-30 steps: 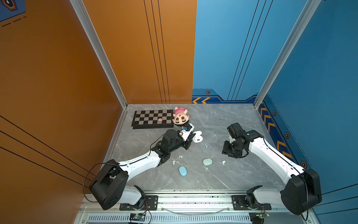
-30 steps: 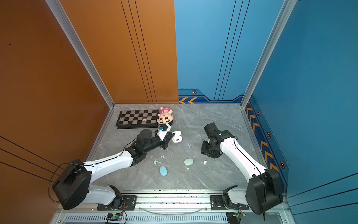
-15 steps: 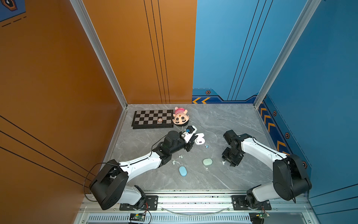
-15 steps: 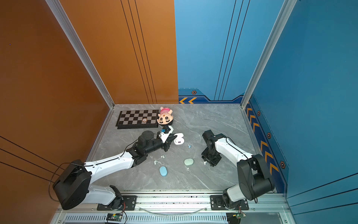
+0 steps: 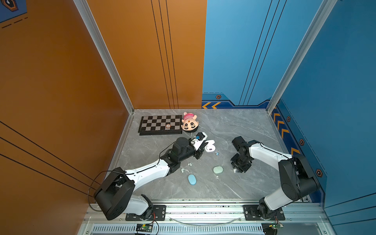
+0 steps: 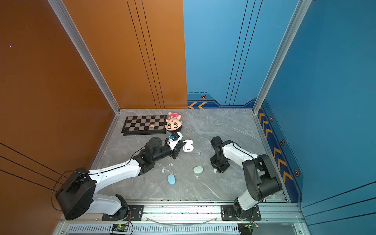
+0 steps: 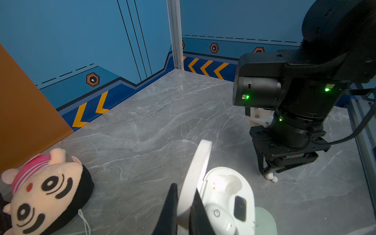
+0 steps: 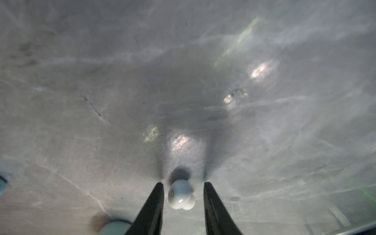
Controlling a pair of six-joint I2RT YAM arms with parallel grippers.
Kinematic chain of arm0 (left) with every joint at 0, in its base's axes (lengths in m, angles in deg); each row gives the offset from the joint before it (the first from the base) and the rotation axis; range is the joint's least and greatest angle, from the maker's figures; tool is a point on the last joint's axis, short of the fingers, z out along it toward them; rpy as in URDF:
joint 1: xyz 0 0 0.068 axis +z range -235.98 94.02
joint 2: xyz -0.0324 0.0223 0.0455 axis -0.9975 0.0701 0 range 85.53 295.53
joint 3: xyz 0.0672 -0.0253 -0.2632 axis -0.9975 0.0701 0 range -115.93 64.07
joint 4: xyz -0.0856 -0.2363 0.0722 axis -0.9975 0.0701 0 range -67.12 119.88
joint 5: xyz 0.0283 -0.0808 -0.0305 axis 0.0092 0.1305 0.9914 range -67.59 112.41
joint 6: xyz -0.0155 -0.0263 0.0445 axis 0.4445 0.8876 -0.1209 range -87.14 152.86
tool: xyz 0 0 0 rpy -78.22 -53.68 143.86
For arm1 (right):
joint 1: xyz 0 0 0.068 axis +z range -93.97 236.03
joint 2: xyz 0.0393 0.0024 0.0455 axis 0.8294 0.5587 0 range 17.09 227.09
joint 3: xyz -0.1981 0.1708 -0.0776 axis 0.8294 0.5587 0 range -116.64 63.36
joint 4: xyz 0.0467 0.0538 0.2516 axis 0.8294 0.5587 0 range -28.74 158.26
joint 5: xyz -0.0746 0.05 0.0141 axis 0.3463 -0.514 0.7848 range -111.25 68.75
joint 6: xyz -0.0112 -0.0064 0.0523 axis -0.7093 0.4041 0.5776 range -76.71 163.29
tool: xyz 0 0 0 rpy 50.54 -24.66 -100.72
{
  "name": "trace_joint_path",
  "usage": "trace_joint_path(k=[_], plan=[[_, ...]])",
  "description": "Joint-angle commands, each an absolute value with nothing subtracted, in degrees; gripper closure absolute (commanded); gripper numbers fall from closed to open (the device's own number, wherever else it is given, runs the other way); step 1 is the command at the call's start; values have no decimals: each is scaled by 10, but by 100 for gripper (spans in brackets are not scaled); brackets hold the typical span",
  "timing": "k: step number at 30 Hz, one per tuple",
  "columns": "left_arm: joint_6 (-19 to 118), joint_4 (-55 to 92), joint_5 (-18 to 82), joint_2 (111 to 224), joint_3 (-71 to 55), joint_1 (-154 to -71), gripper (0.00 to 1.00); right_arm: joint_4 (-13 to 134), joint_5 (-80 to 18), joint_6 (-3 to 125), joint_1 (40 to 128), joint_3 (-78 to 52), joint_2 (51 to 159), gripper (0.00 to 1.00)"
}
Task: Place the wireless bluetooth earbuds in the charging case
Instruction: 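Lower the right gripper and grasp the second white earbud on the table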
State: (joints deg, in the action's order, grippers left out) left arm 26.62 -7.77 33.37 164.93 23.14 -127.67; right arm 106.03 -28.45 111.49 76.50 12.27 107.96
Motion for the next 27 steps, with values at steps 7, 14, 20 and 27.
trace_joint_path(k=[7,14,20,27], plan=[[257,-89,334,1644,240,-1283,100,1045,-266,1119,771,107,1104,77],[256,-89,331,1639,243,-1283,100,1046,-257,1109,775,98,1115,80],[257,-89,333,1638,242,-1282,100,1049,-260,1080,777,90,1113,87],[259,-89,333,1642,240,-1282,100,1060,-264,1018,777,75,1107,89]])
